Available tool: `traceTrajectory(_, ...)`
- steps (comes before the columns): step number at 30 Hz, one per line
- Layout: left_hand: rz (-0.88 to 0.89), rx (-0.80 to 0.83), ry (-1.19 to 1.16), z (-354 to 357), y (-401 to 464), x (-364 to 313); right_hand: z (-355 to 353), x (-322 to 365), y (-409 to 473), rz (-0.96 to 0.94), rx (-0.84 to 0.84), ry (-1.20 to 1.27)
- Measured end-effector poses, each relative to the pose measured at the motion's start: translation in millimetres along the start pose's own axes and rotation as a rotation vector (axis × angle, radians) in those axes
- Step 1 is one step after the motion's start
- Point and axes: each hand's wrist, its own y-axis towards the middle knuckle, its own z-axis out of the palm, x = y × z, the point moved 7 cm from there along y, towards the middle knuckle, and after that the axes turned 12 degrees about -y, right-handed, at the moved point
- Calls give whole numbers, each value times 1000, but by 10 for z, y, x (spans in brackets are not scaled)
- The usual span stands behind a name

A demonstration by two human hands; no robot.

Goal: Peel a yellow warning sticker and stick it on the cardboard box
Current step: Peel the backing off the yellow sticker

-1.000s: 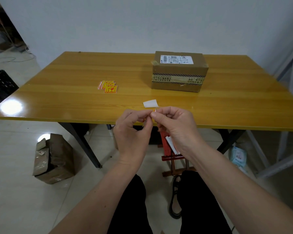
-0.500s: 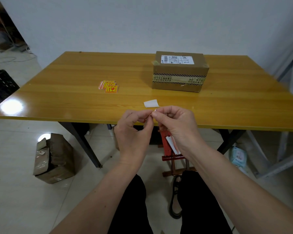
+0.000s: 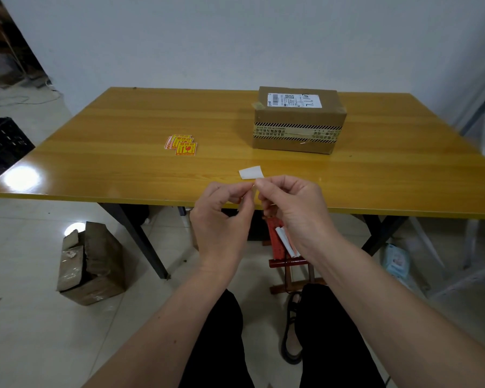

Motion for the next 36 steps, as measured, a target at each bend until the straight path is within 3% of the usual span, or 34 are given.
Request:
traceTrajectory(15,-21,23,-18,-26,-14,-1,80,-34,21,14,63,39)
traceTrajectory(30,-369,140,-105,58,14,201,-54,-47,40,-135,-60,-201)
traceTrajectory(36,-408,197,-132,72,44,231,-105,-25,13,-164,-99,-254)
